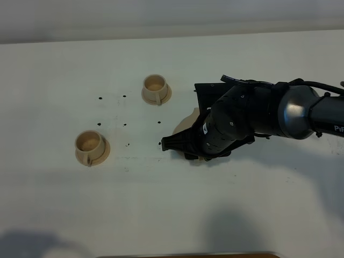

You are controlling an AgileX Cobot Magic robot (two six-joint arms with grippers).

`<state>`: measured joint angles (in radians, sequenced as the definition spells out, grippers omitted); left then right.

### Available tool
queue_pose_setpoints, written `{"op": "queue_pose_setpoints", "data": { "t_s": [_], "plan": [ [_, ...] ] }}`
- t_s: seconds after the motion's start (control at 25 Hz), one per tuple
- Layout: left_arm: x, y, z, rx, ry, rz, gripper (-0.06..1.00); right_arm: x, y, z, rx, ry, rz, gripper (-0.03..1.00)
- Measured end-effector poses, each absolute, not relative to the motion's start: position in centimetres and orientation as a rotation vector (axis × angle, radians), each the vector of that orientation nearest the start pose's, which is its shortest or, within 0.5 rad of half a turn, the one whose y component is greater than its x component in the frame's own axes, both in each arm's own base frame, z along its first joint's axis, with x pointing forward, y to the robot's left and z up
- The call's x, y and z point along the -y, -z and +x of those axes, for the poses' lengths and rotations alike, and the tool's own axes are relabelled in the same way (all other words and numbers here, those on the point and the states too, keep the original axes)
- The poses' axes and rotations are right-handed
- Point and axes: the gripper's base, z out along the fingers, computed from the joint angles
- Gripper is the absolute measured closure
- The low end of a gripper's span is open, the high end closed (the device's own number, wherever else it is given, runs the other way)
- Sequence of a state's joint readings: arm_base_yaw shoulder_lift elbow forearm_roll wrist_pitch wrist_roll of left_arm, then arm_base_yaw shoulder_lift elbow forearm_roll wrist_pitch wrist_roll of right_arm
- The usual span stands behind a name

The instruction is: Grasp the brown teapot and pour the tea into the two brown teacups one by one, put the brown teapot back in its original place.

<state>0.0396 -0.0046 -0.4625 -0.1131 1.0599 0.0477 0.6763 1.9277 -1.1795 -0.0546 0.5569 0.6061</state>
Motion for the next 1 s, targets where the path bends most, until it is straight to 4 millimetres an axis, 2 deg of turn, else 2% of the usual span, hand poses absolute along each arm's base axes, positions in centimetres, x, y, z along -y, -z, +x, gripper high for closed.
{"op": "queue_pose_setpoints", "data": {
  "t_s": [0.88,1.0],
  "plan": [
    [0.9,-26.73,-0.13,-2.072,0.083,0.011,0.46,-23.39,-14.57,29.73,-2.829,-0.228,-0.181,0.6],
    [0.9,-26.73,-0.13,-2.072,0.083,0.011,0.46,-23.37,-14.58,29.75,-2.827,-0.224,-0.186,0.66]
  ]
}}
